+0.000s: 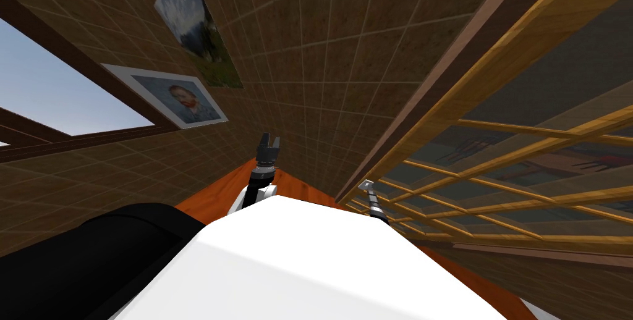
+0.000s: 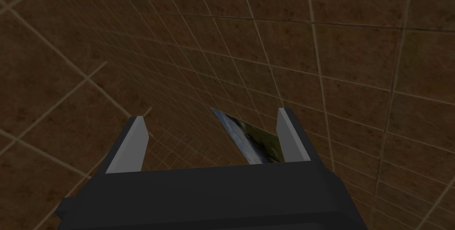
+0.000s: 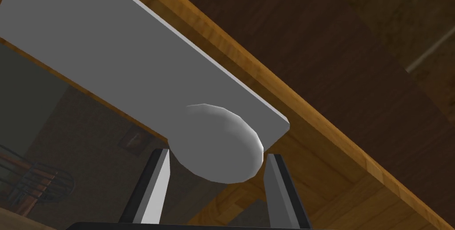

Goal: Pull the door open

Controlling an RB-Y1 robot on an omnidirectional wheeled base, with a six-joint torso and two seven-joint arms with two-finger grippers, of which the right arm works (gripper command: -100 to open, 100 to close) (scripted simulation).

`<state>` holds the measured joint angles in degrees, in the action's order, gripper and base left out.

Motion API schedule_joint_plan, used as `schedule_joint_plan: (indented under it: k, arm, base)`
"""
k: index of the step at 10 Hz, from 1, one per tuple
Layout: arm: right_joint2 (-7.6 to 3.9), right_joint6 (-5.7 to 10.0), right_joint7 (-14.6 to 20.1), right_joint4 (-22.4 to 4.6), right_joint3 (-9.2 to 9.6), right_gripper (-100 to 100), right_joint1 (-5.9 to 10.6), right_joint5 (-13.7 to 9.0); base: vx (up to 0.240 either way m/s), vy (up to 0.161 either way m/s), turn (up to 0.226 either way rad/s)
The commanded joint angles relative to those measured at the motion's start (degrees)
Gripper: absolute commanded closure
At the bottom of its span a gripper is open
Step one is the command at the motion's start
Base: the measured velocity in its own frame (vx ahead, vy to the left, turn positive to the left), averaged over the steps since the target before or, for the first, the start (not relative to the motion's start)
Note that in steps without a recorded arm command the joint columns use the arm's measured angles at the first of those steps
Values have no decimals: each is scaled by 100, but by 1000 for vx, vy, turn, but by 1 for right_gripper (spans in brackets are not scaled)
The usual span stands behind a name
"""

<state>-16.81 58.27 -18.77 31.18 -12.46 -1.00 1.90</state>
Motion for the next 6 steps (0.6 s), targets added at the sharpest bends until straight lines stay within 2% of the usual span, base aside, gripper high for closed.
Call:
schedule_joint_plan:
  k: [1,2,3,4,6]
  arm:
    - [9,-24,286,0,58,100,-1,-100]
    - [9,-24,336,0,58,100,-1,-100]
    - [9,-41,551,6,107,100,12,-183]
    - [9,-41,574,6,107,100,12,-183]
    - [10,-75,945,19,208,100,38,-353]
  base:
    - [-44,-16,36]
    - [-31,-12,23]
    - [-40,-13,41]
    - [-34,-11,24]
    - [-52,-22,52]
